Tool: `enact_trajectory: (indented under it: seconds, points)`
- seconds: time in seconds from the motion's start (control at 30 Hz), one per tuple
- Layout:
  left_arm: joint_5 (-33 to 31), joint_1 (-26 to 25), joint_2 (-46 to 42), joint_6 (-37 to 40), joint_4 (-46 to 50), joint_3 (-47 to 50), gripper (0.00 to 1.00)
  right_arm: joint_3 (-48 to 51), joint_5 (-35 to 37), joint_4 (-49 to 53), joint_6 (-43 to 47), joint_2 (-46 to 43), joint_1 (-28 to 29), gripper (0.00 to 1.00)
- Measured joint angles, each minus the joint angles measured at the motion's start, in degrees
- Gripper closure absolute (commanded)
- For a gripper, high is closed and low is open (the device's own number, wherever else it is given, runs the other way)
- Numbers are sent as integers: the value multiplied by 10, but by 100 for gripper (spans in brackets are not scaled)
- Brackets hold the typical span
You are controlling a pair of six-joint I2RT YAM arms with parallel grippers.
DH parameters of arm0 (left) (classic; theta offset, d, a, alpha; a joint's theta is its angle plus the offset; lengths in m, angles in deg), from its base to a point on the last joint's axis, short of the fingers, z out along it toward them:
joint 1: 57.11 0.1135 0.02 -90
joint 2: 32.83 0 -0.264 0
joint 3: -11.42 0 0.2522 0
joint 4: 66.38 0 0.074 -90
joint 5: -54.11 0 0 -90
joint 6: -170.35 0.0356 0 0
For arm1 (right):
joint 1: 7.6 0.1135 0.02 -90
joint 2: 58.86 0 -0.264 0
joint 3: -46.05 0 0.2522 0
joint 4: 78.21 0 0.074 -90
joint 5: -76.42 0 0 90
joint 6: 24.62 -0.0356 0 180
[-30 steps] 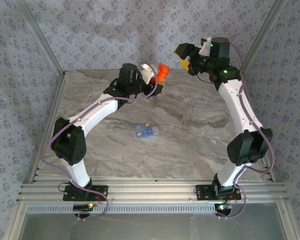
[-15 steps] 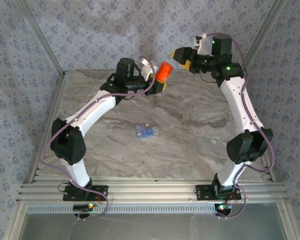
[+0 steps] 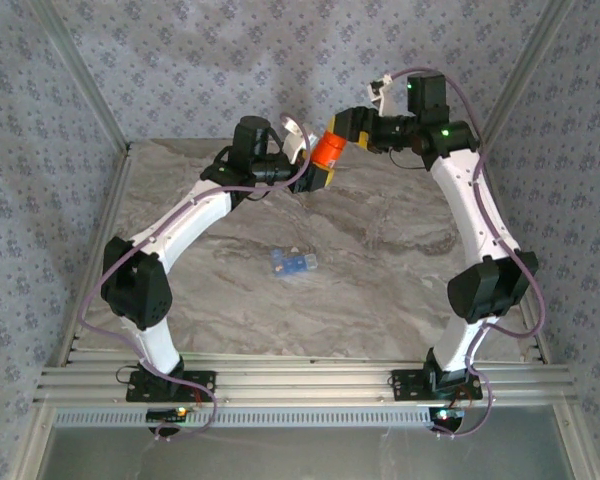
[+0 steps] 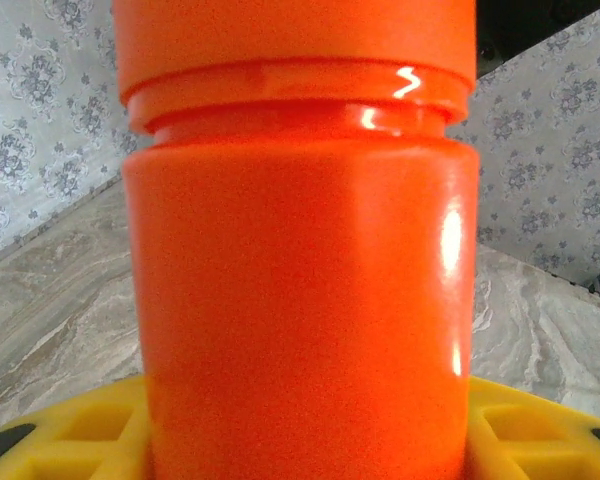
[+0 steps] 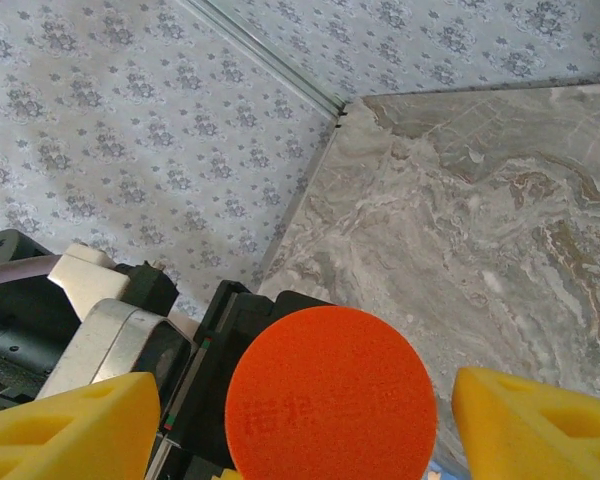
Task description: Sort the pills into containers
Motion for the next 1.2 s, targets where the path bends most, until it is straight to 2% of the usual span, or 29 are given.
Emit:
enact_trajectory:
  seconds: [0.13,0.33,0.5,0.63,0.8,1.0,1.13,1.2]
  points:
    - [0,0,0,0,1,0,100,0,0,3,1,2,0,27]
    - [2,0,0,-1,2,0,100,1,0,7,9,6,3,48]
    - [1,0,2,-5,12,-1,100,8,5,6,6,6,3,56]
    - [-14,0,6,-4,27,-2,100,22,34,-1,-10,6,13,57]
    - [-71,-5,12,12,51,0,100,75,139,-40,-82,-14,43,56]
    - [-134,-15,12,28,32,13,100,106,255,-79,-161,-33,80,51]
    - [-147,-15,12,31,5,21,100,106,269,-93,-184,-33,82,47]
    - [-147,-15,12,29,-10,28,100,107,264,-93,-195,-33,77,39]
